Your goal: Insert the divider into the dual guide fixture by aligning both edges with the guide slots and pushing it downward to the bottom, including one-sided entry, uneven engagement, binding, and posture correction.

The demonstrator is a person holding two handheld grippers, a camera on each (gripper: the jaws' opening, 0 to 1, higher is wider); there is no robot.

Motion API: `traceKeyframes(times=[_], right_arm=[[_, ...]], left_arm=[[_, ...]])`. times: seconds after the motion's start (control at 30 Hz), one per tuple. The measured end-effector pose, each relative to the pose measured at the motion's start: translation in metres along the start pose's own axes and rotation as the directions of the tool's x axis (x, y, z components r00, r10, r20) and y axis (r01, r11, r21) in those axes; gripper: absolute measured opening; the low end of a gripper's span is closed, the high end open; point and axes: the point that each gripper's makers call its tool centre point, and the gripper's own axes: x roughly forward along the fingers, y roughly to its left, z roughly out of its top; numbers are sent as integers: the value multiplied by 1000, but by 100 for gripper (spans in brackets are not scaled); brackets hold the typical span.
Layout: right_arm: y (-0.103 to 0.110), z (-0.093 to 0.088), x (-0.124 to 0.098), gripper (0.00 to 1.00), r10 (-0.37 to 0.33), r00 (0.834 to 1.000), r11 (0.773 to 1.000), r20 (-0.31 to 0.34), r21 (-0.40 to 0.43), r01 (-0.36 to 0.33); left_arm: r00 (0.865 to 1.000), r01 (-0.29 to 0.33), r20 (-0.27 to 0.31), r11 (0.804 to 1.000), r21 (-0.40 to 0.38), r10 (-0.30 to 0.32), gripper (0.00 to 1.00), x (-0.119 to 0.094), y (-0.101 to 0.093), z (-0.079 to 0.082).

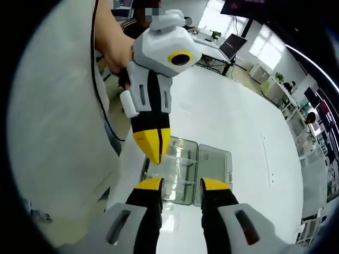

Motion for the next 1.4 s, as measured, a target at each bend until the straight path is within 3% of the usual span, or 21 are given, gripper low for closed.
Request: traceKeyframes(times=[0.43, 0.77, 1.4], right_arm=[[10, 3, 4, 10, 83, 997, 997, -4, -9, -83], [17, 4, 7, 3, 135, 991, 991, -8, -2, -136], [22, 0, 10, 1, 190, 982, 982, -7, 23, -190]], left_arm=[[1000, -6, 1, 994, 113, 6, 0, 0, -5, -2], [1000, -9, -6, 976, 219, 11, 0, 0, -7, -5], [1000, -4, -11, 966, 259, 7, 0, -1, -7, -7]])
